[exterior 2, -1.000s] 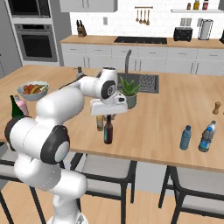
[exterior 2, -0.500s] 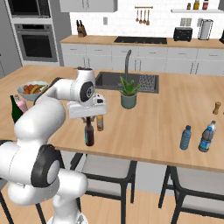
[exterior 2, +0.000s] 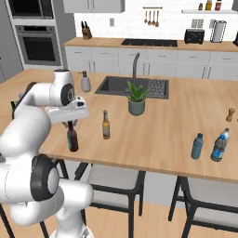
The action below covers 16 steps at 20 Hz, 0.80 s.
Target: Move the plastic bottles in the middle to the plastics group, and the glass bottles in the middle to the glass group.
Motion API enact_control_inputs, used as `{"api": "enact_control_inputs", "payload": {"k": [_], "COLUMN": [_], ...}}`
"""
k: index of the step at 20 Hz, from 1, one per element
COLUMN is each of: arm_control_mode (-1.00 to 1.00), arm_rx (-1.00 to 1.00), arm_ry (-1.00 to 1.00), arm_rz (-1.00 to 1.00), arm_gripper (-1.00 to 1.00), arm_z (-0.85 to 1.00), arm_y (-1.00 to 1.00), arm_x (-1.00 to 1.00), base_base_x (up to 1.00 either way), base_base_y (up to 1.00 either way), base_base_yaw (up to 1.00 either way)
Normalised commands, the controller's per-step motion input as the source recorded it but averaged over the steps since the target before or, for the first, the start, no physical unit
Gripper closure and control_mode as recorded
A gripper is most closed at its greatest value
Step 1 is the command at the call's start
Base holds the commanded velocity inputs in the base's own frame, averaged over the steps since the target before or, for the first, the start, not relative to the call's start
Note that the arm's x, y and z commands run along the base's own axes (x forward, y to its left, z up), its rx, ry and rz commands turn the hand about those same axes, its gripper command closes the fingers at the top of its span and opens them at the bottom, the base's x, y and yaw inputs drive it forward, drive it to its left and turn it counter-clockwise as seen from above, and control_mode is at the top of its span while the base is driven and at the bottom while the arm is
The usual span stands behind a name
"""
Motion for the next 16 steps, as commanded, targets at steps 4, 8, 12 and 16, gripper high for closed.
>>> {"api": "enact_control_inputs", "payload": {"k": [4, 8, 12, 16], "arm_control_mode": [-1.0, -1.0, -1.0, -1.0], "arm_rx": [0.0, 0.0, 0.0, 0.0], "arm_ry": [0.0, 0.01, 0.0, -0.05], "arm_rz": [0.0, 0.02, 0.02, 0.0], "arm_gripper": [1.0, 1.0, 1.0, 1.0], "arm_z": [0.11, 0.08, 0.1, 0.09], "arm_y": [0.91, 0.93, 0.88, 0.96], "arm_x": [0.05, 0.12, 0.07, 0.08], "base_base_x": [0.0, 0.0, 0.0, 0.0], "base_base_y": [0.0, 0.0, 0.0, 0.0], "base_base_yaw": [0.0, 0.0, 0.0, 0.0]}}
